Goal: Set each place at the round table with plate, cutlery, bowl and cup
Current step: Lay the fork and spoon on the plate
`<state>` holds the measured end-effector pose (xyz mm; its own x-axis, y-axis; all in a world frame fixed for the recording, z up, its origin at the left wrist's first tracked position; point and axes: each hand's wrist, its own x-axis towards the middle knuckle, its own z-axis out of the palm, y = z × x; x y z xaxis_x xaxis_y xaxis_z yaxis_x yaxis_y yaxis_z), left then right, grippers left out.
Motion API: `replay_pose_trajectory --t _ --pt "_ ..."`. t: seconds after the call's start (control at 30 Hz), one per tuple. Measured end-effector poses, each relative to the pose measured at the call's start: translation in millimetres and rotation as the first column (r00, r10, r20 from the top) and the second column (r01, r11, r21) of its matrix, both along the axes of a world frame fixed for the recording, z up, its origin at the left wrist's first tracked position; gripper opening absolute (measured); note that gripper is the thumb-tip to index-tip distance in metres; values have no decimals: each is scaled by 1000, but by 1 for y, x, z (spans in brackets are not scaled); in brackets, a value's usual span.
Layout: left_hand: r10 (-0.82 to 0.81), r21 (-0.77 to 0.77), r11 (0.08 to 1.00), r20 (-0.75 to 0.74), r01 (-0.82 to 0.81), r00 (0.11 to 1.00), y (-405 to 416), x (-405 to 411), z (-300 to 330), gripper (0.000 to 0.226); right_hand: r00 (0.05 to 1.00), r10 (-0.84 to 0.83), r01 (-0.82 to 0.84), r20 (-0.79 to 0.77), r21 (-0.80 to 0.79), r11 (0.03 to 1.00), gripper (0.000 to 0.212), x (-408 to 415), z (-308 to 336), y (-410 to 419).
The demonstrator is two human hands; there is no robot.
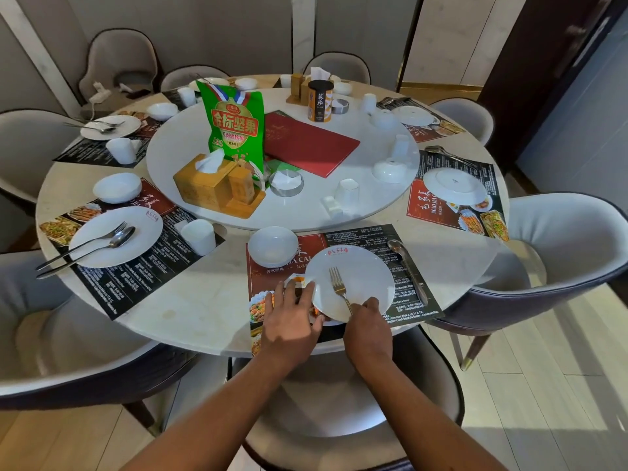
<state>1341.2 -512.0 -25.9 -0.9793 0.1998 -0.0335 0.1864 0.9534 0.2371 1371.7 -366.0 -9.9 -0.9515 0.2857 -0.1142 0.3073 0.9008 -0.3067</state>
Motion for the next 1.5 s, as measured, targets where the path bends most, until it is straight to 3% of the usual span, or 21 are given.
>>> replay_pose_trajectory --t 0.47,0.6,0.77,0.87,1.0,1.23,1.5 --pt "-24 31 999 -6 24 1000 16 0 -2 70 998 -2 1 -63 -20 1000 28 -1 -1 18" --pt "3 28 1000 -48 -2 999 25 -5 0 67 995 -39 39 -95 1 999 37 -13 5 47" --pt "30 17 999 -55 -29 998 45 -15 5 66 987 -133 134 -93 2 991 28 -40 7 98" --pt "58 36 998 -44 -57 997 57 -19 2 68 993 -115 117 -30 69 991 28 -56 2 127" --pt "102 46 994 -61 -100 993 67 -21 -1 67 995 -89 88 39 35 996 38 -81 -4 150" --pt "189 31 981 9 -190 982 72 -22 7 66 1000 -11 10 23 72 997 29 -109 -14 162" --pt "222 10 975 27 -222 975 71 -10 1 66 978 -195 177 -77 -189 966 33 -82 -10 154"
